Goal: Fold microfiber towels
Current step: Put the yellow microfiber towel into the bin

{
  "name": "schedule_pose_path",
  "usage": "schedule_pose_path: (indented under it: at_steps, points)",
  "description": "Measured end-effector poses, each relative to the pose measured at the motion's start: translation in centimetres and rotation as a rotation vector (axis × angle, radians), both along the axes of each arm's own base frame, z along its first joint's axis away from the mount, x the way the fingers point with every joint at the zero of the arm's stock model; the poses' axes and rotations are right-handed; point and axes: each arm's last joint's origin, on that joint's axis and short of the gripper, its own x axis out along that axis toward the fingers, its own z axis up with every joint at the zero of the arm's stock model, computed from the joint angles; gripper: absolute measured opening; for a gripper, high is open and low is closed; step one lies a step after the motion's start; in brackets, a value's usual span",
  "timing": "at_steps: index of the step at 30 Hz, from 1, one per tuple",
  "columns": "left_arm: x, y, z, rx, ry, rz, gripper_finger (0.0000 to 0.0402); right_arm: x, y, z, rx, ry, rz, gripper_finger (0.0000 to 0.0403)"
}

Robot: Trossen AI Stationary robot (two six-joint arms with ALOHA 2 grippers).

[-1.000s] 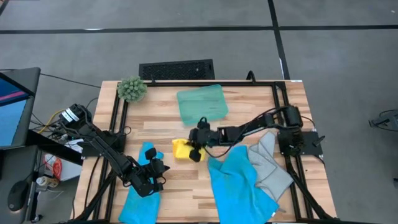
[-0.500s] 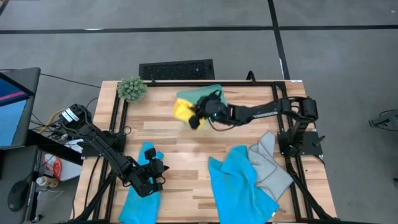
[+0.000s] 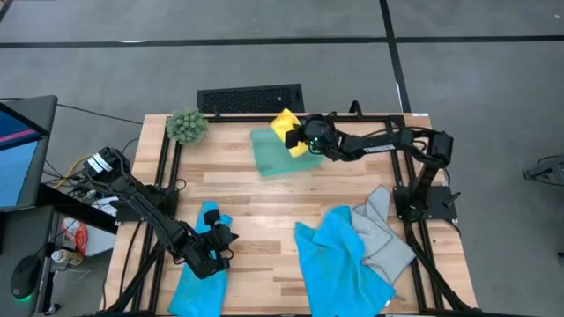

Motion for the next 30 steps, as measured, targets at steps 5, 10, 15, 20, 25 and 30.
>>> schedule_pose_path:
  at_steps: [5,10,15,20,25,30]
  points:
    - [0.0,0.0,0.0,0.015,-0.016,0.011,0.0000,0.2,0.6,-2.4,0.031,0.025,-0.016,0.0020]
    - [0.0,0.0,0.0,0.016,-0.016,0.011,0.0000,0.4,1.0,-3.8,0.059,0.064,-0.049,0.0033]
    - [0.0,0.0,0.0,0.004,-0.017,0.018,0.0000,-0.1,0.9,-4.2,0.032,0.187,-0.024,0.0042]
    - [0.0,0.0,0.0,0.003,-0.017,0.019,0.0000,-0.2,1.3,-3.9,-0.006,0.248,0.014,0.0072]
    - [0.0,0.0,0.1,0.000,-0.021,0.021,0.0000,-0.3,1.5,-4.1,-0.022,0.302,0.027,0.0129]
    - [0.1,0.0,0.1,-0.008,-0.022,0.019,0.0000,-0.5,1.6,-4.4,-0.005,0.360,0.029,0.0196]
